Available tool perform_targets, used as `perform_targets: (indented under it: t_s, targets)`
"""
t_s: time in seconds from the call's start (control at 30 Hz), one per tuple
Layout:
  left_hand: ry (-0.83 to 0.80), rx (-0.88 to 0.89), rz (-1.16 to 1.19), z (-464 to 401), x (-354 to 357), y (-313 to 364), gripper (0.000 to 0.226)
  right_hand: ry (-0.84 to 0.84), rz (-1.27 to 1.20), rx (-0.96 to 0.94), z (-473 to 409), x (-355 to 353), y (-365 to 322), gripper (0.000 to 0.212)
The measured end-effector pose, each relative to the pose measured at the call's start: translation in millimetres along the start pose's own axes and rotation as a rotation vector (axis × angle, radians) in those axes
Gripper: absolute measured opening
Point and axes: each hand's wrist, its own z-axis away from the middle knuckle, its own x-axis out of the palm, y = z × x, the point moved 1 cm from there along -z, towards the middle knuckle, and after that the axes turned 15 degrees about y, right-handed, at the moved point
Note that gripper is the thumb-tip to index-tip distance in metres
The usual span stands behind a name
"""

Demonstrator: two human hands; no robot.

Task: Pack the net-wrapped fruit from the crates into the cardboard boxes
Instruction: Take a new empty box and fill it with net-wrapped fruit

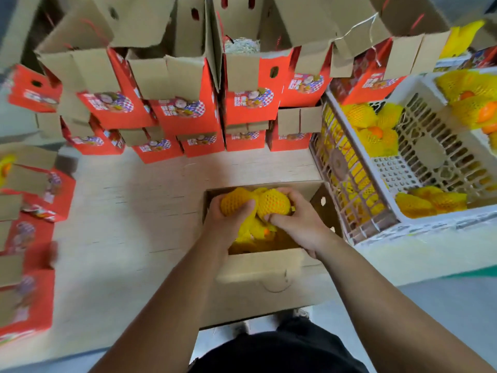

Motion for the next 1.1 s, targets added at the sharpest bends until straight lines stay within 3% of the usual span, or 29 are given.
perform_targets:
  t_s: [0.17,0.33,0.43,0.53,0.6,0.7,0.8,0.87,1.0,1.07,1.1]
  targets:
    - [0.132,-0.038,0.053,23.8,-10.0,-21.1,0.084,-0.113,0.280,0.095,14.2,1.4,10.5,0.053]
    - [0.091,-0.127,0.157,50.8,-18.9,-48.9,0.083,-0.597,0.900,0.014,25.1,8.4,17.0,0.056]
    - [0.081,-0.138,0.088,53.3,-21.7,-60.4,0.082,-0.595,1.049,-0.042,24.6,25.6,17.7,0.056]
    - [0.064,-0.152,0.061,49.0,-18.9,-58.7,0.080,-0.486,1.396,-0.115,25.4,47.6,22.2,0.062]
    - [0.061,-0.183,0.064,44.6,-16.0,-53.4,0.079,-0.414,1.508,-0.117,29.2,59.8,29.3,0.055]
    - [0.053,-0.211,0.054,39.5,-14.2,-44.4,0.083,-0.444,1.350,-0.144,26.6,51.1,36.8,0.059]
    - [-0.050,-0.294,0.042,39.9,-15.8,-38.2,0.088,-0.330,0.641,0.074,25.6,24.9,26.6,0.076]
    - [-0.133,-0.372,0.048,42.4,-13.3,-35.3,0.075,-0.274,0.270,0.207,31.2,20.7,19.6,0.092]
    - [-0.242,-0.437,0.012,43.3,-5.0,-37.2,0.037,-0.040,0.229,0.140,35.9,19.1,21.0,0.067]
    - [-0.279,-0.351,-0.044,44.1,-3.1,-35.3,0.022,0.008,0.249,0.055,30.1,2.9,11.8,0.066]
    - [-0.271,-0.286,-0.073,42.4,-1.8,-34.5,0.015,-0.011,0.378,-0.007,24.1,-6.2,6.2,0.068]
